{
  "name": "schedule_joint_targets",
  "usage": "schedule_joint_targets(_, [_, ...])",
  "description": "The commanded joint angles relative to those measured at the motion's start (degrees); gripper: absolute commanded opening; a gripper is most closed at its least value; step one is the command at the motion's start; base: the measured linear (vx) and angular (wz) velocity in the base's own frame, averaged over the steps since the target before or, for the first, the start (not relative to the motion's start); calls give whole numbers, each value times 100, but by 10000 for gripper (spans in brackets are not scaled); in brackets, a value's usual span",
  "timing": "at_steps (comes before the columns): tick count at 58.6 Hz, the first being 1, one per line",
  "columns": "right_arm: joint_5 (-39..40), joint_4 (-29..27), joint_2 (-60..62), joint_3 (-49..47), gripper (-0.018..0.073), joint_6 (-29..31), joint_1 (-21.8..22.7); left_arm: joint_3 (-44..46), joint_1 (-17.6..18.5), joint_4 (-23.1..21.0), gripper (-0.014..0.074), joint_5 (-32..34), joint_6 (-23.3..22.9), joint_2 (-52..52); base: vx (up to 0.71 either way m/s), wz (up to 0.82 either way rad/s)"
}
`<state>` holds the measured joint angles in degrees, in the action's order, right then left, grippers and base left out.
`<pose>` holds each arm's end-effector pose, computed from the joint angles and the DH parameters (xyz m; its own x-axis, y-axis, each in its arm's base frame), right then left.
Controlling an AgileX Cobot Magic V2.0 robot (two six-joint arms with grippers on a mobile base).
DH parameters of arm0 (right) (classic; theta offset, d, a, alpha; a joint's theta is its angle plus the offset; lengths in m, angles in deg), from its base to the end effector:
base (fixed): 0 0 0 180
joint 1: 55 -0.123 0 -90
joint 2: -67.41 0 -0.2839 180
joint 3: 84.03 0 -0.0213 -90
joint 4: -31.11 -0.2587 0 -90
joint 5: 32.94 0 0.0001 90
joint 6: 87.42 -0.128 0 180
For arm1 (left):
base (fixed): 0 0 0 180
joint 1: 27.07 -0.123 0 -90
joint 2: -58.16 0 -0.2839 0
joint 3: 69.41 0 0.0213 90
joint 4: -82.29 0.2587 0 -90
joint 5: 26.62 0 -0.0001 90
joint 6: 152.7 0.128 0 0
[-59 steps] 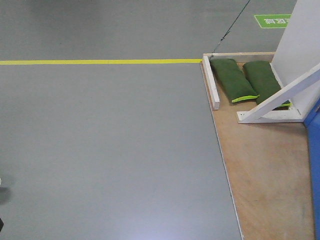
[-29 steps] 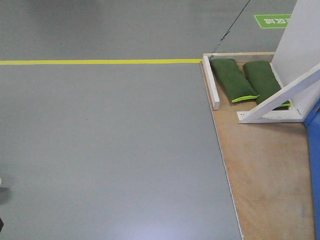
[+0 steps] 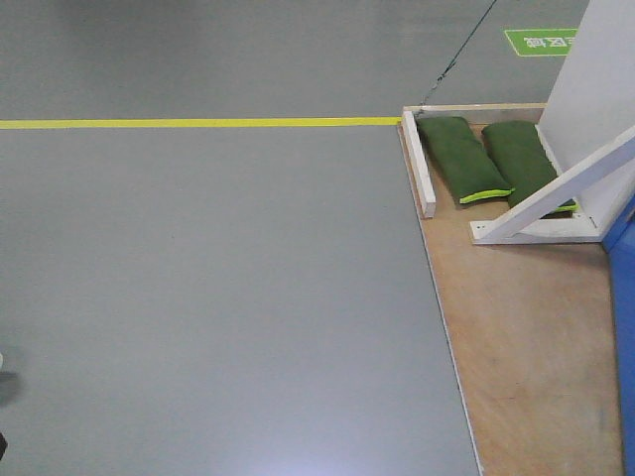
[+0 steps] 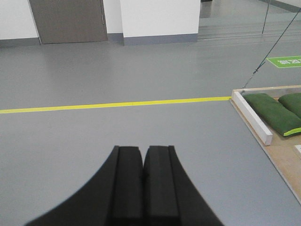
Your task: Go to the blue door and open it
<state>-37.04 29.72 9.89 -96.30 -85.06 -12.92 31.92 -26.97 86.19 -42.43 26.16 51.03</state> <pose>0.0844 -0.0759 0.6431 0.4721 -0.4491 -0.7586 0.6773 0.7356 -0.0140 0.1001 0.0022 0.1727 -0.2012 0.0459 -0.9785 -0.0072 0.9988 0.0484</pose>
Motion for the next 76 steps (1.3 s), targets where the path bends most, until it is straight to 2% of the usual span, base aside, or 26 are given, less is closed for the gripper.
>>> schedule_joint_targets(1, [467, 1016, -41, 42, 12, 33, 38, 149, 37, -12, 73, 483, -39, 66, 0, 0])
schedule_joint_targets(4, [307, 1234, -41, 71, 12, 33, 38, 149, 37, -12, 73, 483, -39, 66, 0, 0])
schedule_joint_targets(11, [-201, 1354, -226, 71, 12, 29, 132, 149, 37, -12, 73, 483, -39, 66, 0, 0])
schedule_joint_targets(24, [-1166, 1363, -671, 71, 12, 27, 1266, 149, 37, -12, 73, 483, -39, 66, 0, 0])
schedule_joint_targets(28, [-1155, 1363, -739, 71, 12, 22, 1722, 149, 37, -12, 73, 483, -39, 66, 0, 0])
schedule_joint_targets(48, [-831, 1327, -810, 71, 12, -16, 4595, 149, 37, -12, 73, 483, -39, 66, 0, 0])
schedule_joint_targets(54, [-822, 1115, -974, 71, 12, -16, 5324, 149, 37, -12, 73, 483, -39, 66, 0, 0])
schedule_joint_targets(64, [-791, 865, -1428, 71, 12, -16, 6019, 149, 37, -12, 73, 483, -39, 66, 0, 0])
schedule_joint_targets(71, [-500, 871, -1849, 71, 12, -16, 6246, 149, 37, -12, 73, 483, -39, 66, 0, 0])
schedule_joint_targets(76, [15, 887, -2232, 71, 12, -16, 6344, 149, 37, -12, 73, 483, -39, 66, 0, 0])
